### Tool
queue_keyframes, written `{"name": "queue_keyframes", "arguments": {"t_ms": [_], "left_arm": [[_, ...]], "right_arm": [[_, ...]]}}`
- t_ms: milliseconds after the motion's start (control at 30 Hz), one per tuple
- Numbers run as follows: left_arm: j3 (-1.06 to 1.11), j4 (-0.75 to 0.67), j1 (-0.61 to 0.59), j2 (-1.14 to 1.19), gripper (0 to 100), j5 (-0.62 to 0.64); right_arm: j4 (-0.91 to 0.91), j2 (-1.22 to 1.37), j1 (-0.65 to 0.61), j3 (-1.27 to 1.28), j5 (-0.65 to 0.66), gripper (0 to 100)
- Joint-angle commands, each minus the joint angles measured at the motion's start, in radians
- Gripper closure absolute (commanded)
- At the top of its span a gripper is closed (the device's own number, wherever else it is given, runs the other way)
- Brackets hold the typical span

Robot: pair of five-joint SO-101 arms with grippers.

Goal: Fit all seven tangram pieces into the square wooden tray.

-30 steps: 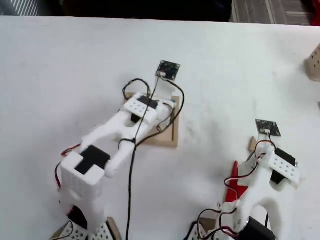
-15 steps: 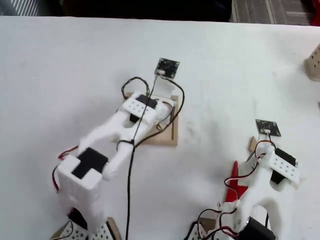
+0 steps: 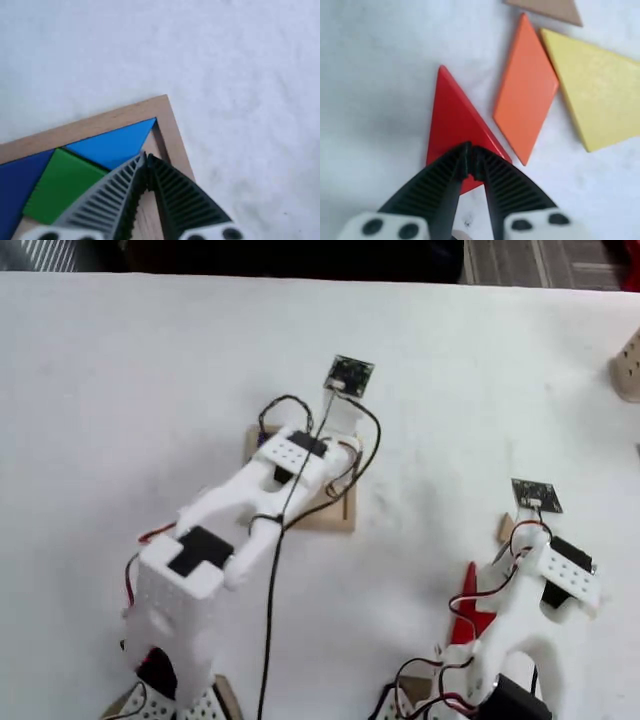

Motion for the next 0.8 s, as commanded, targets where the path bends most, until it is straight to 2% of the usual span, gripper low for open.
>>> {"name": "queue_keyframes", "arguments": {"t_ms": [0, 267, 533, 633, 767], "left_arm": [[-0.129, 0.072, 0.004, 0.024, 98, 0.012], [-0.133, 0.087, -0.044, -0.018, 98, 0.012], [-0.052, 0.336, -0.028, -0.341, 98, 0.005], [0.034, 0.367, -0.035, -0.476, 98, 0.003], [0.209, 0.356, -0.111, -0.651, 98, 0.003]], "right_arm": [[-0.033, -0.008, -0.012, 0.006, 0.011, 98.0], [-0.035, -0.008, -0.012, 0.006, 0.011, 97.9], [-0.053, -0.001, -0.012, 0.006, 0.005, 97.8], [-0.053, -0.001, -0.012, 0.006, 0.003, 97.8], [-0.054, -0.001, -0.008, 0.006, 0.002, 97.8]]}}
